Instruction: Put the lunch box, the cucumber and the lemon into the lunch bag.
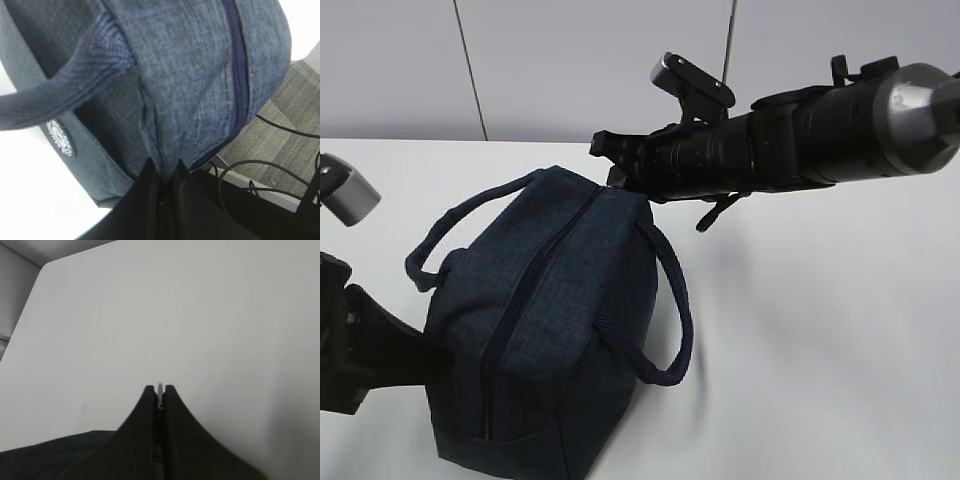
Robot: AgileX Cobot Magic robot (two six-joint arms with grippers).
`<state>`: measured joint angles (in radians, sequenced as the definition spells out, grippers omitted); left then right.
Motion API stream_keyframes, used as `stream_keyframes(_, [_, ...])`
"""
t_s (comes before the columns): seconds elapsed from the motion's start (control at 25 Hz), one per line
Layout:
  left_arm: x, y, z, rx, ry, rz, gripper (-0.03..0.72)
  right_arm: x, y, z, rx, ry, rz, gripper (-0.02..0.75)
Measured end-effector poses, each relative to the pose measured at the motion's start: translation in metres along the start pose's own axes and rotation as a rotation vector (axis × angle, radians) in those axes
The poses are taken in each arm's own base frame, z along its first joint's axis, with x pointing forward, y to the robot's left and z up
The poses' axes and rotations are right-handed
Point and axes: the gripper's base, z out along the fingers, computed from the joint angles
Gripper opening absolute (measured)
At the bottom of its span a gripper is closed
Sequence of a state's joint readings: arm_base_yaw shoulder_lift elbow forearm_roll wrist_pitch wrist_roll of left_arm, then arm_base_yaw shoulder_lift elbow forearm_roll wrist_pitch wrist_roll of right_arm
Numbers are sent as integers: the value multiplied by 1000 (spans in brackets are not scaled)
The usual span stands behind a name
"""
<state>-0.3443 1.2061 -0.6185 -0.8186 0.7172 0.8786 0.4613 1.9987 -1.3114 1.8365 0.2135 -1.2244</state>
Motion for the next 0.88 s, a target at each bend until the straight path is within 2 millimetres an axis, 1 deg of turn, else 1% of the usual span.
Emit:
stream_keyframes(0.2, [-1, -1, 0, 7, -8, -13, -6, 0, -1, 0, -2, 2, 0, 0])
stream_keyframes(0.32, [-1, -1, 0, 8, -9, -14, 16, 0, 0, 0, -15, 7, 0, 0])
stream_keyframes(0.36, [-1, -1, 0, 8, -9, -14, 38, 0, 0, 0, -15, 7, 0, 0])
stream_keyframes(0.44, [-1, -1, 0, 11, -13, -19, 108, 1, 1, 0, -19, 8, 0, 0])
stream_keyframes(0.52, [-1, -1, 0, 14, -16, -24, 210, 1, 1, 0, -26, 10, 0, 0])
stream_keyframes(0.6, [-2, -2, 0, 18, -22, -33, 286, 1, 2, 0, -35, 14, 0, 0])
stream_keyframes(0.64, [-2, -2, 0, 24, -21, -38, 310, 1, 2, 0, -39, 16, 0, 0])
stream_keyframes(0.76, [-3, -5, -1, 48, -11, -59, 336, 2, 3, 0, -45, 18, 0, 0])
stream_keyframes(0.88, [-9, -8, -6, 70, 2, -73, 341, 2, 3, 1, -51, 22, -2, 0])
